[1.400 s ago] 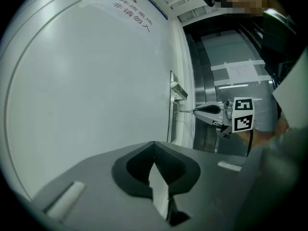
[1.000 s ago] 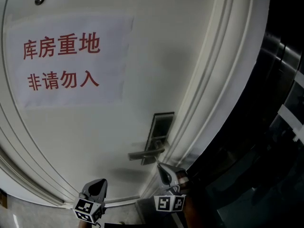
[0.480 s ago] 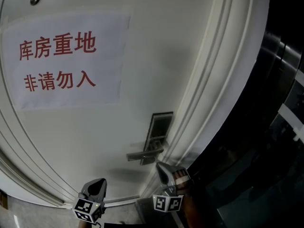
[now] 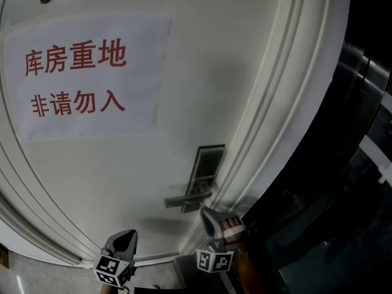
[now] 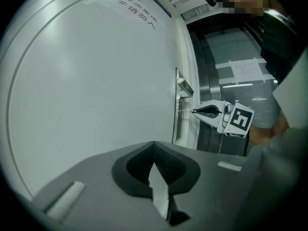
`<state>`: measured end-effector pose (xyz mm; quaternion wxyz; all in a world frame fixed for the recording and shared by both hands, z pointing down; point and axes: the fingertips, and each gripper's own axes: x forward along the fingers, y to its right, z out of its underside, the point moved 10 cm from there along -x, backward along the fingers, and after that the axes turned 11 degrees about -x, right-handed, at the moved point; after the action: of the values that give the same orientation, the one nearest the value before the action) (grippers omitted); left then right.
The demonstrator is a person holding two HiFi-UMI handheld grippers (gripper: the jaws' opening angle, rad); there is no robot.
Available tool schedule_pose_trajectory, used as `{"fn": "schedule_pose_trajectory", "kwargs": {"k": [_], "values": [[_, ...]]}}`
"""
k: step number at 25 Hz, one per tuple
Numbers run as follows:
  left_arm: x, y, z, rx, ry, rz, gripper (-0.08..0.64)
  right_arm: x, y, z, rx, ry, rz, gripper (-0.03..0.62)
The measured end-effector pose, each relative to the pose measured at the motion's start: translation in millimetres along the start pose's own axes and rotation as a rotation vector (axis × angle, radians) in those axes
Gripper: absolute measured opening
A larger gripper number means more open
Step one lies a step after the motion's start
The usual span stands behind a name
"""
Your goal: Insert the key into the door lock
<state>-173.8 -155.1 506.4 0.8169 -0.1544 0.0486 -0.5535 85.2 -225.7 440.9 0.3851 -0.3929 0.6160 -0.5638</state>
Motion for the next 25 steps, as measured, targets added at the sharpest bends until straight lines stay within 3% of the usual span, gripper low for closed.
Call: {"fn": "schedule_pose_trajectory", "kwargs": {"k": [13,25], "values": [[2,6,-1,0.012,-0.003,0.021,0.003,8,1,-4,-0.141,-0.033,-0.019,0.011],[-2,6,-1,0.015,-0.001,0.002,0.003,14,2,-6,-0.119,-0.034,-0.020,0.012]]}}
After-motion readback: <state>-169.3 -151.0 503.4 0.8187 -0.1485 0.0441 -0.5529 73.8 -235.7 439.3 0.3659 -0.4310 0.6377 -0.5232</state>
